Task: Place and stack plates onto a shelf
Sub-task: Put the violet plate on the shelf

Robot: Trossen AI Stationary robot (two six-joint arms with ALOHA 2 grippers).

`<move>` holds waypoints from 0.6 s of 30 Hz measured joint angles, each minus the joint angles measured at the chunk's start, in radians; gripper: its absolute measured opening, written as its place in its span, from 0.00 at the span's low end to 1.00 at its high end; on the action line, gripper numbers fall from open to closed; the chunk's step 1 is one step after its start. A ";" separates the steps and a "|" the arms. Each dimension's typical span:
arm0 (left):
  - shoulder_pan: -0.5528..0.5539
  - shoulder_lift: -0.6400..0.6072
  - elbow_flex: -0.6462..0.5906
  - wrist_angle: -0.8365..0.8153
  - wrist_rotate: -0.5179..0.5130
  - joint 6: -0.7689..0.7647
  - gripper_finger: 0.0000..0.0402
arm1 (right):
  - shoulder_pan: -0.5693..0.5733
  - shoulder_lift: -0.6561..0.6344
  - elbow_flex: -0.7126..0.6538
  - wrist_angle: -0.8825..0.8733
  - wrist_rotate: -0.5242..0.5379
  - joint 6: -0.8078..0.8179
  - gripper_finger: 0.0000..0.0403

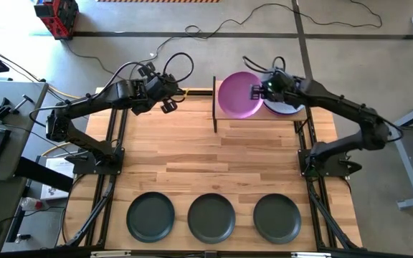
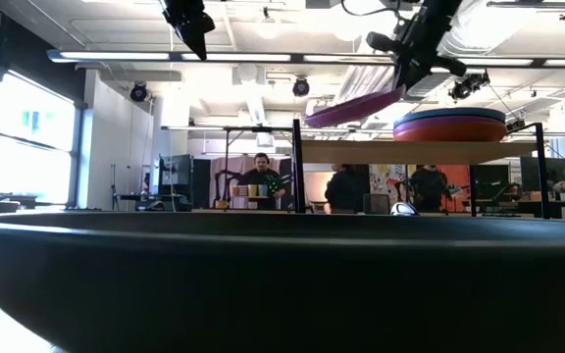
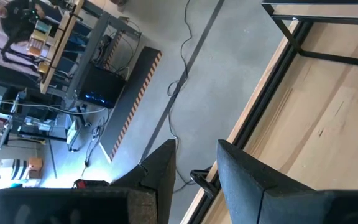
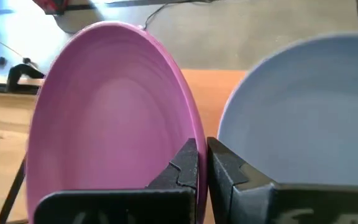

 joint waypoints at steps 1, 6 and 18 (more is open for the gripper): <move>0.000 0.000 0.000 0.000 0.000 0.000 0.26 | -0.003 0.013 0.012 -0.002 -0.002 -0.008 0.00; 0.000 0.000 0.000 0.000 0.000 0.000 0.26 | -0.004 0.068 0.030 -0.035 -0.008 -0.027 0.00; 0.000 0.000 0.000 0.000 0.000 0.000 0.26 | -0.008 0.136 0.033 -0.045 -0.035 -0.021 0.00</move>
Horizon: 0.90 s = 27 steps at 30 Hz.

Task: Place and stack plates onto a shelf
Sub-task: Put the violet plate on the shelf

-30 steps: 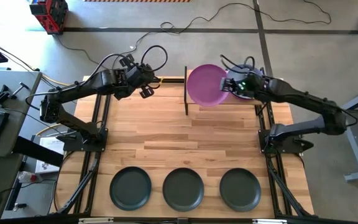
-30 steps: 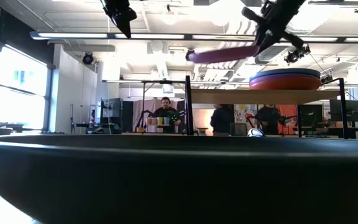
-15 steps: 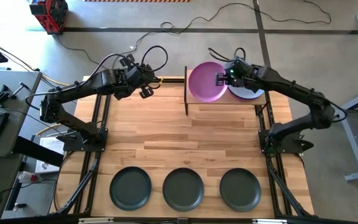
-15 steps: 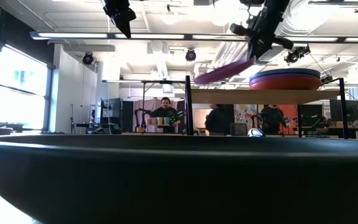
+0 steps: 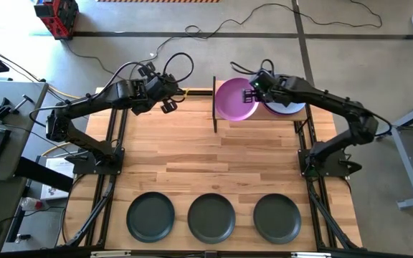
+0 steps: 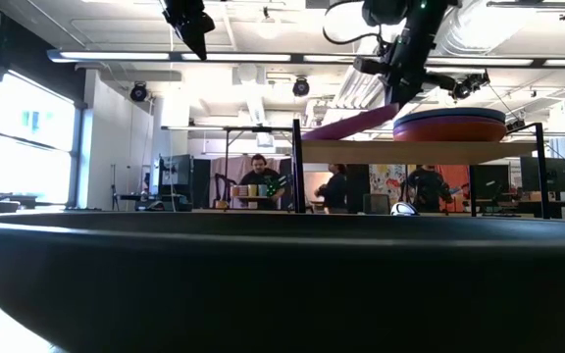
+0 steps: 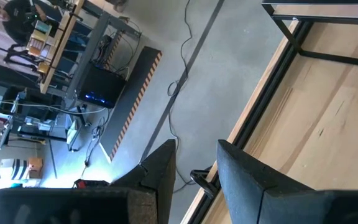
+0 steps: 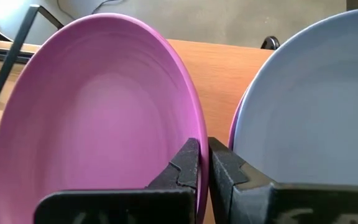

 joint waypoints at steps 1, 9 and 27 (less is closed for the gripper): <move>0.000 0.000 0.000 0.000 0.000 0.000 0.26 | 0.000 0.005 0.000 0.000 -0.001 0.001 0.00; 0.000 0.000 0.000 0.000 0.000 0.000 0.26 | -0.007 0.018 0.000 -0.025 -0.017 0.018 0.00; 0.000 0.000 0.000 0.000 0.000 0.000 0.26 | -0.020 0.017 0.000 0.011 -0.004 0.018 0.17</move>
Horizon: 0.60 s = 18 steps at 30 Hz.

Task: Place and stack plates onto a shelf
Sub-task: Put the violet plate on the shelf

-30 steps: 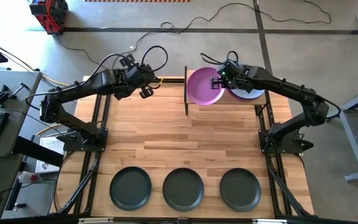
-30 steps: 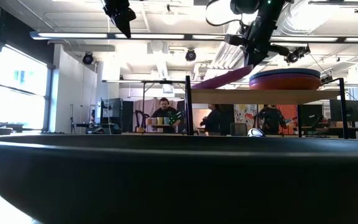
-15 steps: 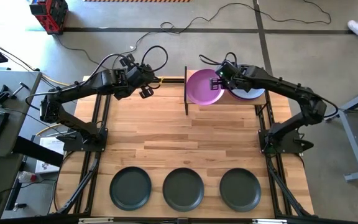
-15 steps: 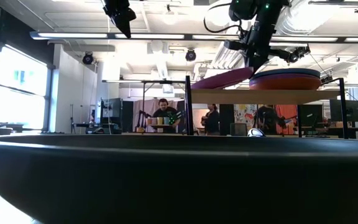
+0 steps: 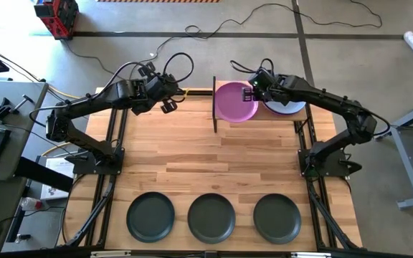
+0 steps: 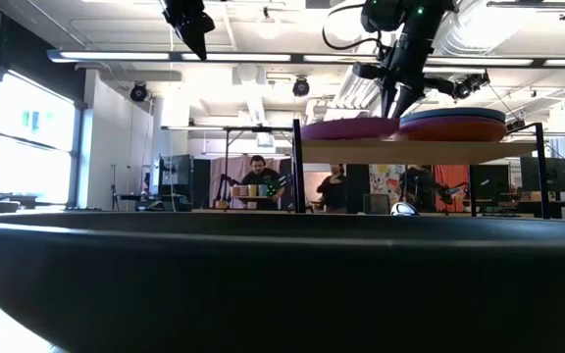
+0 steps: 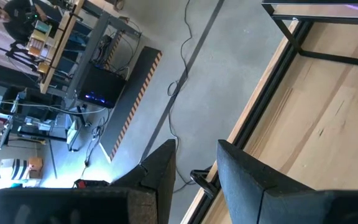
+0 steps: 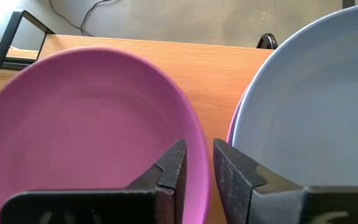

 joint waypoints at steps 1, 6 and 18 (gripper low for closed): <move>0.000 0.000 0.000 0.000 0.000 0.000 0.26 | 0.000 0.000 0.000 0.000 -0.001 0.000 0.17; 0.000 0.000 0.000 0.000 0.000 0.000 0.26 | 0.000 -0.008 0.000 0.007 -0.124 0.005 0.17; 0.000 0.000 0.000 0.000 0.000 0.000 0.26 | 0.105 0.016 -0.001 0.053 -0.389 0.071 0.17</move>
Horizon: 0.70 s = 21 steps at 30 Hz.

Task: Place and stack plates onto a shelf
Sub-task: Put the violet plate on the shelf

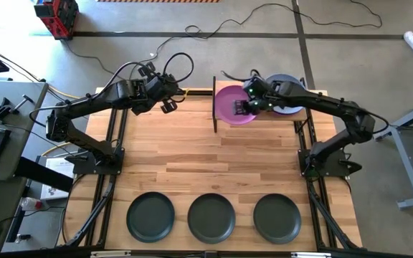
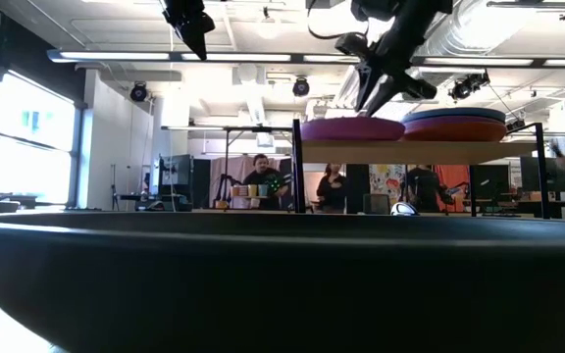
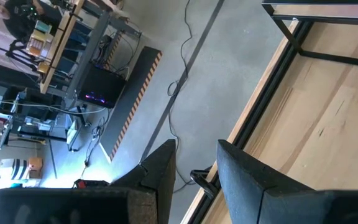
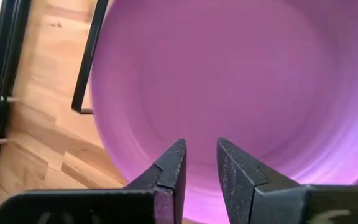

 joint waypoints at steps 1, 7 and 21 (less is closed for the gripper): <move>0.000 0.000 0.000 0.000 0.000 0.000 0.26 | 0.004 0.007 0.000 0.004 0.000 0.001 0.17; 0.000 0.000 0.000 0.000 0.000 0.000 0.26 | 0.007 0.061 0.000 0.001 -0.013 -0.011 0.17; 0.000 0.000 0.000 0.000 0.019 0.000 0.26 | -0.076 0.114 0.001 0.066 0.060 -0.064 0.17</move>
